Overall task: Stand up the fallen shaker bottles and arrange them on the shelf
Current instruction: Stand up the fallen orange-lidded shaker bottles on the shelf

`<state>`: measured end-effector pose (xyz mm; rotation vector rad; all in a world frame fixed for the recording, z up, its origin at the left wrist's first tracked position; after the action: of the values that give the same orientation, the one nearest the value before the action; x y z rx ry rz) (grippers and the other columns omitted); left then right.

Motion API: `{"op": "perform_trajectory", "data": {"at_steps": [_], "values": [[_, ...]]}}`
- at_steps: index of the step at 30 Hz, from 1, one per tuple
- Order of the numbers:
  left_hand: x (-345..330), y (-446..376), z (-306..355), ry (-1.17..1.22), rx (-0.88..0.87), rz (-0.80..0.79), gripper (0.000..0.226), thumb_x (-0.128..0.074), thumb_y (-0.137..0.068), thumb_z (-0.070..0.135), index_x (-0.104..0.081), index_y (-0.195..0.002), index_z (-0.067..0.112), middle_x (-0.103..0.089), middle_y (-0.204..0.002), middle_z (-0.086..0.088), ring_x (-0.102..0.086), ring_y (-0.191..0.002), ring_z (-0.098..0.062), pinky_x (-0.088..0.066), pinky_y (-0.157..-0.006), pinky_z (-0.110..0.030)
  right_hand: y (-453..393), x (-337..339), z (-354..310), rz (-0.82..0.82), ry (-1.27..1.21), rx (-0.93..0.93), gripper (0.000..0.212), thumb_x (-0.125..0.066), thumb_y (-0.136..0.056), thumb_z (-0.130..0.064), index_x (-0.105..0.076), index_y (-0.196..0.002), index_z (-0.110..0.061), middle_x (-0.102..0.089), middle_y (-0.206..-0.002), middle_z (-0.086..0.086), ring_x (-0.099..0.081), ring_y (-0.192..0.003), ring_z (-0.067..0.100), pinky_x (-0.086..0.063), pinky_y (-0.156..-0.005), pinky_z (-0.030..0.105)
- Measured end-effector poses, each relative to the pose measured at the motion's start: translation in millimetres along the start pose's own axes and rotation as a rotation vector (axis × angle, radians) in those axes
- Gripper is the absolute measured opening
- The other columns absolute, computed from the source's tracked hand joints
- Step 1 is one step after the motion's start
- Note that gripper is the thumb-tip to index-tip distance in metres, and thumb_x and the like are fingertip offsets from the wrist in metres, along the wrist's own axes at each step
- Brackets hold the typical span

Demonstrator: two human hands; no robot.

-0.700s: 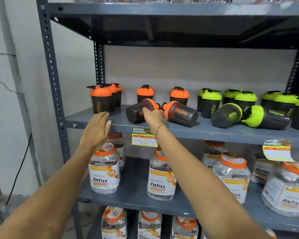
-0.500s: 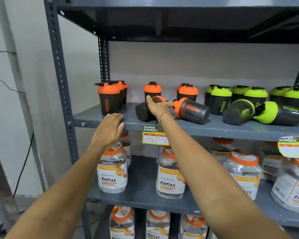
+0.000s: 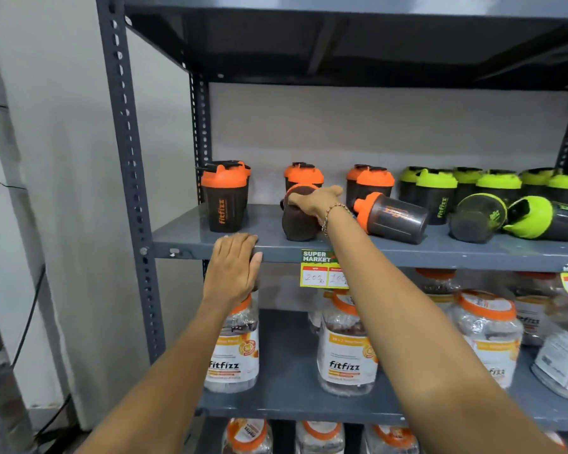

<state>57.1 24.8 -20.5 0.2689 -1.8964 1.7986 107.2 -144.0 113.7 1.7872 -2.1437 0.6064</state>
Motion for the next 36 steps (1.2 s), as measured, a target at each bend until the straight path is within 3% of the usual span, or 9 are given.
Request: {"op": "perform_trajectory", "data": {"at_steps": [3, 8, 15, 18, 22, 25, 28, 33, 36], "values": [[-3, -1, 1, -0.014, -0.01, 0.039, 0.037, -0.037, -0.095, 0.031, -0.058, -0.114, 0.007, -0.062, -0.112, -0.01, -0.05, -0.106, -0.024, -0.031, -0.1, -0.039, 3, -4, -1, 0.09, 0.008, 0.094, 0.09, -0.077, -0.072, -0.038, -0.018, -0.132, -0.004, -0.047, -0.132, 0.02, -0.052, -0.118, 0.039, -0.045, -0.1, 0.047], [-8, -1, 0, -0.044, -0.001, 0.077, 0.036, -0.037, -0.095, 0.032, -0.056, -0.113, 0.008, -0.061, -0.11, -0.011, -0.047, -0.104, -0.022, -0.031, -0.1, -0.039, 11, -12, 12, 0.284, -0.021, 0.2, 0.081, -0.084, -0.066, -0.025, -0.03, -0.122, -0.003, -0.047, -0.13, 0.02, -0.05, -0.119, 0.04, -0.043, -0.094, 0.042], [-14, 0, 1, -0.084, 0.025, 0.091, 0.037, -0.037, -0.094, 0.033, -0.057, -0.112, 0.008, -0.063, -0.109, -0.012, -0.056, -0.102, -0.028, -0.031, -0.101, -0.04, 10, -29, 28, 0.376, 0.004, 0.283, 0.078, -0.084, -0.069, -0.026, -0.032, -0.121, 0.0, -0.041, -0.13, 0.02, -0.043, -0.124, 0.036, -0.039, -0.099, 0.039], [-15, 0, 0, -0.095, 0.02, 0.1, 0.037, -0.038, -0.094, 0.033, -0.057, -0.113, 0.008, -0.064, -0.109, -0.012, -0.055, -0.102, -0.027, -0.031, -0.101, -0.04, 7, -31, 30, 0.35, 0.038, 0.294, 0.082, -0.083, -0.07, -0.033, -0.03, -0.124, 0.0, -0.038, -0.132, 0.02, -0.039, -0.126, 0.035, -0.037, -0.102, 0.039], [-17, 0, -1, -0.101, 0.009, 0.117, 0.036, -0.037, -0.094, 0.033, -0.056, -0.113, 0.009, -0.063, -0.109, -0.012, -0.052, -0.102, -0.026, -0.031, -0.1, -0.04, -5, -26, 39, 0.144, -0.012, 0.212, 0.097, -0.085, -0.062, -0.045, -0.026, -0.125, -0.001, -0.045, -0.128, 0.014, -0.045, -0.122, 0.028, -0.041, -0.105, 0.043], [-17, 1, -1, -0.1, 0.005, 0.121, 0.036, -0.037, -0.094, 0.033, -0.056, -0.112, 0.008, -0.063, -0.109, -0.012, -0.054, -0.102, -0.027, -0.031, -0.1, -0.04, -8, -12, 46, -0.069, -0.007, 0.133, 0.105, -0.086, -0.064, -0.034, -0.017, -0.136, -0.002, -0.053, -0.132, 0.012, -0.051, -0.123, 0.029, -0.042, -0.106, 0.041], [-16, 1, 0, -0.094, 0.011, 0.119, 0.038, -0.036, -0.094, 0.033, -0.057, -0.113, 0.008, -0.063, -0.109, -0.012, -0.055, -0.102, -0.028, -0.032, -0.1, -0.04, -7, 0, 48, -0.094, 0.043, 0.077, 0.113, -0.079, -0.076, -0.017, 0.008, -0.143, 0.006, -0.048, -0.135, 0.016, -0.045, -0.129, 0.032, -0.038, -0.106, 0.038], [-15, 1, 0, -0.103, 0.012, 0.109, 0.037, -0.037, -0.094, 0.034, -0.056, -0.113, 0.009, -0.063, -0.11, -0.011, -0.053, -0.103, -0.026, -0.03, -0.101, -0.039, -8, -2, 48, -0.089, 0.091, 0.077, 0.087, -0.086, -0.067, -0.024, -0.036, -0.134, -0.003, -0.057, -0.13, 0.013, -0.052, -0.122, 0.031, -0.044, -0.102, 0.045], [-15, 0, 0, -0.111, 0.013, 0.102, 0.037, -0.038, -0.094, 0.034, -0.056, -0.114, 0.009, -0.063, -0.11, -0.011, -0.054, -0.103, -0.027, -0.03, -0.101, -0.039, -9, -3, 49, -0.056, 0.084, 0.109, 0.076, -0.086, -0.067, -0.023, -0.045, -0.129, -0.006, -0.057, -0.131, 0.011, -0.053, -0.122, 0.03, -0.045, -0.098, 0.043]]}}
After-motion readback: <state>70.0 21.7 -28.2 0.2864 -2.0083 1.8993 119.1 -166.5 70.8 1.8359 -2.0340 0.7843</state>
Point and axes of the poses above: each hand's wrist, its own y-axis away from the middle knuckle, its own x-axis out of the back of the hand, z = x × y, the point moved 2 cm from there along -y, towards the middle knuckle
